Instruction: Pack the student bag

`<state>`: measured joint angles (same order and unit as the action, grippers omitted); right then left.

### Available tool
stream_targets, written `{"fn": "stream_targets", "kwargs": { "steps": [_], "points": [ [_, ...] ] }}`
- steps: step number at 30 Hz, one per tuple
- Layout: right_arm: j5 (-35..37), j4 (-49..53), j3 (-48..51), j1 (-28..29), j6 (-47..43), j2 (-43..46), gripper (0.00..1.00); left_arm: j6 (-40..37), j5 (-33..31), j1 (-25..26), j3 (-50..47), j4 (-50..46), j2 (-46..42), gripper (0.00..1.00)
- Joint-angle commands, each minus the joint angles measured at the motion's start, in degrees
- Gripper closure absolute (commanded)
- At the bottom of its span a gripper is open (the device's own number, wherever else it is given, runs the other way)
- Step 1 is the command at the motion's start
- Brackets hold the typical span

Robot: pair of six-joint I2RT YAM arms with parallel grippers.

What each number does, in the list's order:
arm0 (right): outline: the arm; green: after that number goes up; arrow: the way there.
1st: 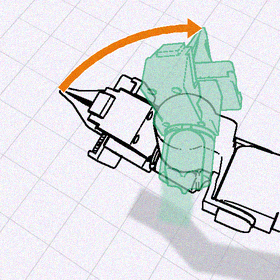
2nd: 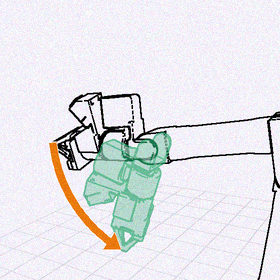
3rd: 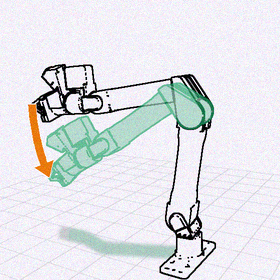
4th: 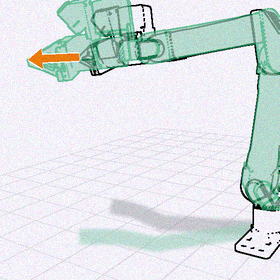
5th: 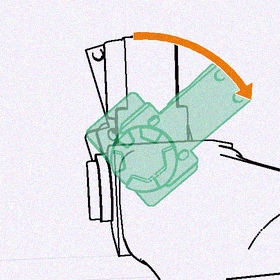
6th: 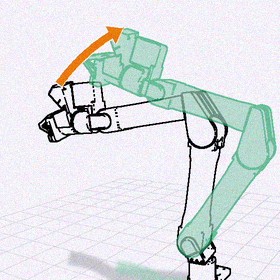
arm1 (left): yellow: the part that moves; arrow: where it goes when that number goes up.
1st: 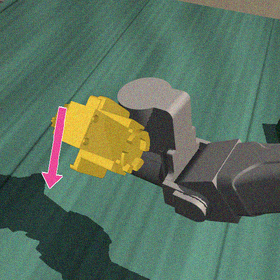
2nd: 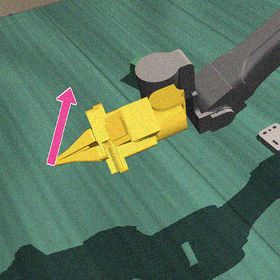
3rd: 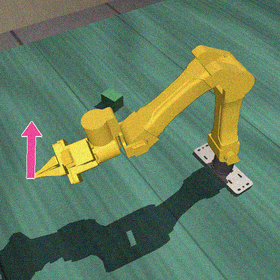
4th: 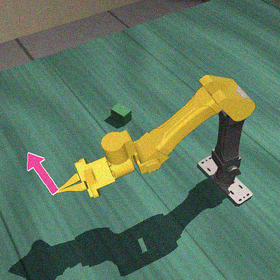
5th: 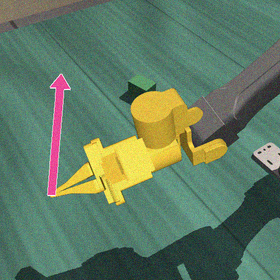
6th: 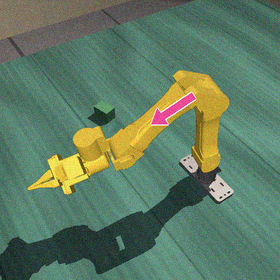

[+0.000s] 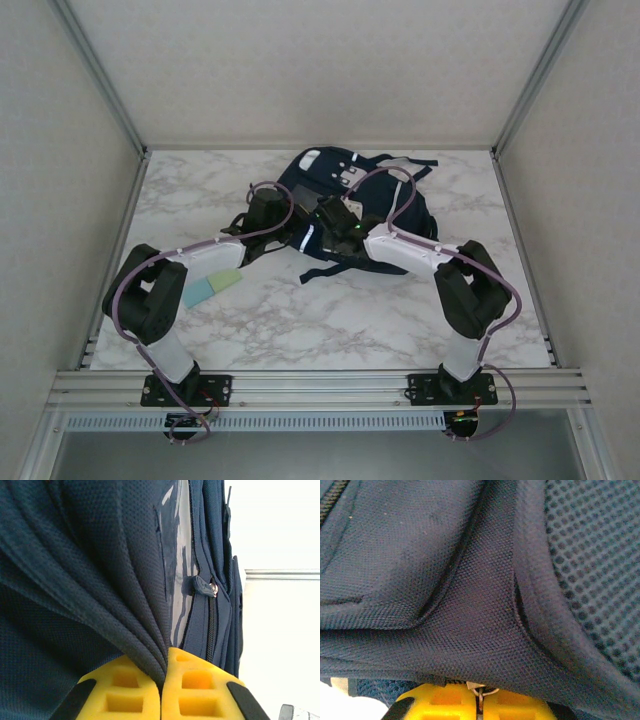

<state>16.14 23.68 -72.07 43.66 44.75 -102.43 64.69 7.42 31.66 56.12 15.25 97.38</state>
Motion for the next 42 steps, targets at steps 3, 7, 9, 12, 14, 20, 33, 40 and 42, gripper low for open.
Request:
{"fn": "stream_targets", "kwargs": {
  "steps": [3, 7, 9, 12, 14, 20, 33, 40, 42],
  "points": [
    [-4.82, 3.33, 3.07, -4.43, -5.77, 3.72, 1.0, -6.24, -0.39, -4.71, 2.13, -0.59, -1.75, 1.0],
    [-11.25, 8.53, 5.7, -4.89, -9.24, 4.85, 1.0, -8.42, -0.01, -8.19, 5.53, -0.11, 2.27, 1.0],
    [-12.79, 10.86, 7.74, -4.9, -10.17, 5.81, 1.0, -8.54, 0.61, -9.38, 6.87, 1.22, 3.66, 1.0],
    [-13.57, 13.94, 11.01, -5.16, -11.79, 7.58, 1.0, -8.96, 0.8, -10.45, 8.79, 2.15, 5.28, 1.0],
    [-13.55, 16.35, 12.57, -5.87, -13.35, 8.36, 1.0, -9.65, 1.05, -11.08, 10.28, 1.9, 6.33, 1.0],
    [-5.38, 29.05, 10.9, -9.51, -22.48, 8.77, 1.0, -14.31, 4.71, -13.73, 17.16, -1.56, 10.99, 1.0],
    [-5.7, 26.92, -3.22, -11.39, -29.04, 6.32, 1.0, -14.54, 14.9, -14.32, 24.41, -12.9, 13.34, 0.38],
    [-19.28, 19.61, -9.74, -11.36, -28.45, 1.93, 1.0, 0.35, 13.12, -6.87, 5.65, -3.21, 0.99, 0.15],
    [-21.17, 18.42, -10.65, -11.4, -28.11, 0.91, 1.0, 4.69, 12.01, -4.09, 1.97, -0.06, -0.34, 0.15]
  ]
}}
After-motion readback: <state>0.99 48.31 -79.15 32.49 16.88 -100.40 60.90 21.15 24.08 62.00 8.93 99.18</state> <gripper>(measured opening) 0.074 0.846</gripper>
